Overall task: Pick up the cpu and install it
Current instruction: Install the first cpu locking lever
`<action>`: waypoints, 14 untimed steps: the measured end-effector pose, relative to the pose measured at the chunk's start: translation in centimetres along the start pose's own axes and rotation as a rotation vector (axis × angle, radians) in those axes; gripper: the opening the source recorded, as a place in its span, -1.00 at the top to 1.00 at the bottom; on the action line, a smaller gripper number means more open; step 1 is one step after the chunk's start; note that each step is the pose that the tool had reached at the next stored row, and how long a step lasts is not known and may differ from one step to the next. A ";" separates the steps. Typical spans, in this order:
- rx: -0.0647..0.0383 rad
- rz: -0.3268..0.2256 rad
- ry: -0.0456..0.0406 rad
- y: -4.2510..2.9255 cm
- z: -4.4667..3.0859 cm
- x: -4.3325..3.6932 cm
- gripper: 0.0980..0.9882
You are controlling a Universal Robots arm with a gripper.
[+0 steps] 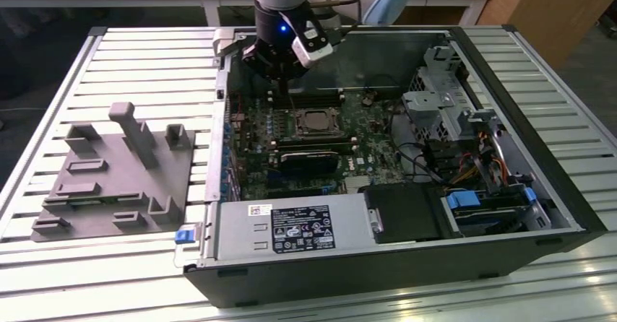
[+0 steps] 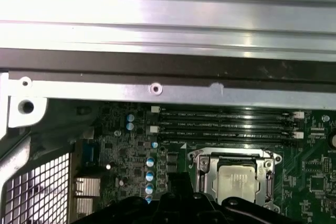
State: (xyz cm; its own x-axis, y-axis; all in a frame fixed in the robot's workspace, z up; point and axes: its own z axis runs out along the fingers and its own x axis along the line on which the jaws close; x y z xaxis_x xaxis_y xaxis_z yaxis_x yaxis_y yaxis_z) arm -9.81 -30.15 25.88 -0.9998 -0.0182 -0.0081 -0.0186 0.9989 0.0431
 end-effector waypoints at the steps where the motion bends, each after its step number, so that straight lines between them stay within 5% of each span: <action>1: 0.000 0.000 0.0000 0.16 0.02 0.00 0.98; 14: 0.000 0.000 0.0003 1.12 0.25 -0.50 0.98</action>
State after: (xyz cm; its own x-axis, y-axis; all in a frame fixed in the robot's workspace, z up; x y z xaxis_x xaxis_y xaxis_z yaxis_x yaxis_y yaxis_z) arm -9.33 -29.02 25.69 -0.9998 -0.0182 -0.0078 -0.0186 0.9989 0.0432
